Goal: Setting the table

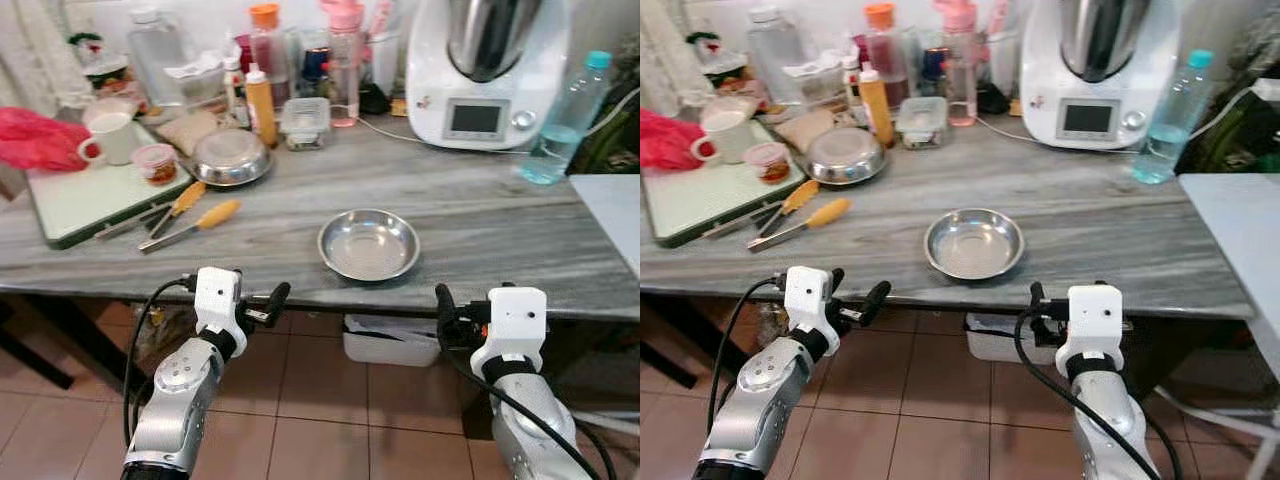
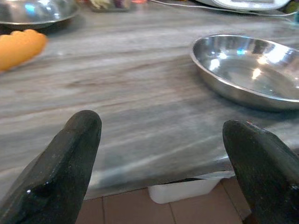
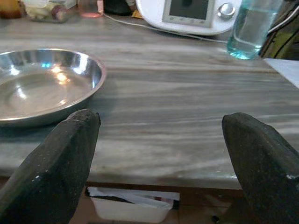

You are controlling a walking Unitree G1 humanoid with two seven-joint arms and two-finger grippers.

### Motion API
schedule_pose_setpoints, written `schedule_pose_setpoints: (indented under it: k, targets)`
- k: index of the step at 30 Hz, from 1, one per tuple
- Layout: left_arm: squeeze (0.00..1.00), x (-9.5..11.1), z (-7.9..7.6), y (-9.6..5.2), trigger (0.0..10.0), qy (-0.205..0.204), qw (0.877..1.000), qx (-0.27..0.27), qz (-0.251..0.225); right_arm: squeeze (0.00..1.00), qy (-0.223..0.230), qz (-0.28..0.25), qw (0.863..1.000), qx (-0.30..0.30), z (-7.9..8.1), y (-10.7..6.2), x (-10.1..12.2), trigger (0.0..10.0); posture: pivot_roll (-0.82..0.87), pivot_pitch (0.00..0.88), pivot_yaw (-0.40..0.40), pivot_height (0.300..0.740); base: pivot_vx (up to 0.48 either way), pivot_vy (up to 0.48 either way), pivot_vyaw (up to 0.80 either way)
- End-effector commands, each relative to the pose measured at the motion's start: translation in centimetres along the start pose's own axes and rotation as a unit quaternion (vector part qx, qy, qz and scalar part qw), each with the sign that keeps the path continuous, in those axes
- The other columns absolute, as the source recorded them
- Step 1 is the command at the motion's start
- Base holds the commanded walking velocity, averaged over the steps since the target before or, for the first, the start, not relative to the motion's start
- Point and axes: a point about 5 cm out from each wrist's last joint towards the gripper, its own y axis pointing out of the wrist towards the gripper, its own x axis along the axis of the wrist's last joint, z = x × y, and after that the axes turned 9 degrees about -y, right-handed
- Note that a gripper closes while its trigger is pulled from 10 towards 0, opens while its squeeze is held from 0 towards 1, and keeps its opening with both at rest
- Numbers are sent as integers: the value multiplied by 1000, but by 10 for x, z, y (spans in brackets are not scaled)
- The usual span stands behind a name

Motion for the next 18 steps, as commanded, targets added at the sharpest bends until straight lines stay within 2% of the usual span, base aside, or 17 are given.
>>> schedule_pose_setpoints:
  k: [1,10,13,18]
  targets:
    - [0,0,7,-2,10000,4,1000,14,6,0,17,-8,1000,15,5,2,5,10000,-99,0,63,740,0,0,0]
    - [0,3,8,0,10000,-5,999,38,-10,0,21,5,999,40,12,3,2,10000,-89,0,38,740,0,0,0]
    - [0,2,11,-2,10000,-18,998,56,-13,0,-1,-4,999,35,11,7,5,10000,-81,0,22,740,0,0,0]
    - [0,-3,14,-8,10000,-24,997,77,-14,0,10,-18,999,49,12,12,10,10000,-72,0,-12,740,0,0,0]
